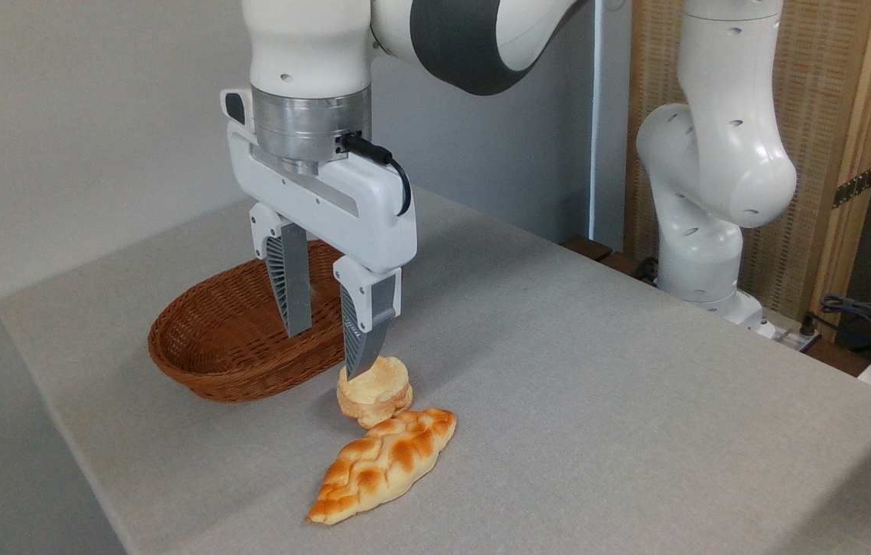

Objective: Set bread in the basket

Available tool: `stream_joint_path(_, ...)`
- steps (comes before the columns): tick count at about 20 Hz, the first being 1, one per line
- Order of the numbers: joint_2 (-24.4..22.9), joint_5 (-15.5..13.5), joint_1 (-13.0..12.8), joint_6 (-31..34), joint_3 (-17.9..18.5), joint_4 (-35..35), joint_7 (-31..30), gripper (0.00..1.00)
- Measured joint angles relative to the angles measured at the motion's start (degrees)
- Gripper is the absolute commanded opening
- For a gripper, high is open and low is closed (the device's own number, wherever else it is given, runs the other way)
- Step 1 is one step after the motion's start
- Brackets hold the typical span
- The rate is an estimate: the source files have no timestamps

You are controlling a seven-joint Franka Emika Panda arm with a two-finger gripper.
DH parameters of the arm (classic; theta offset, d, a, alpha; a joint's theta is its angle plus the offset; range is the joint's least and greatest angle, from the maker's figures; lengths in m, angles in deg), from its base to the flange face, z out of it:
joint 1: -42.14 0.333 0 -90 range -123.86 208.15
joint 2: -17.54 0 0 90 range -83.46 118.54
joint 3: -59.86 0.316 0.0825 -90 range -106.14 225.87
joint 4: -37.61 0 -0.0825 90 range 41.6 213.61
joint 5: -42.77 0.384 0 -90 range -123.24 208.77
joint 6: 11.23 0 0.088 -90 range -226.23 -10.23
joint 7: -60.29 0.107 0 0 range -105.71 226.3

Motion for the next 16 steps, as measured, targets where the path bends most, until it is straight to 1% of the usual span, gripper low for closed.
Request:
stream_joint_path(1, 0.0, 0.0, 0.0, 0.0, 0.0, 0.0, 0.0, 1.0)
stream_joint_path(4, -0.08, 0.0, 0.0, 4.0, 0.0, -0.01, -0.07, 1.0)
stream_joint_path(6, -0.1, 0.0, 0.0, 5.14, 0.0, -0.01, -0.08, 1.0)
stream_joint_path(13, -0.1, 0.01, 0.03, 5.34, 0.27, -0.09, -0.08, 1.0)
stream_joint_path(16, -0.1, 0.02, 0.03, 5.36, 1.21, -0.31, -0.09, 1.0)
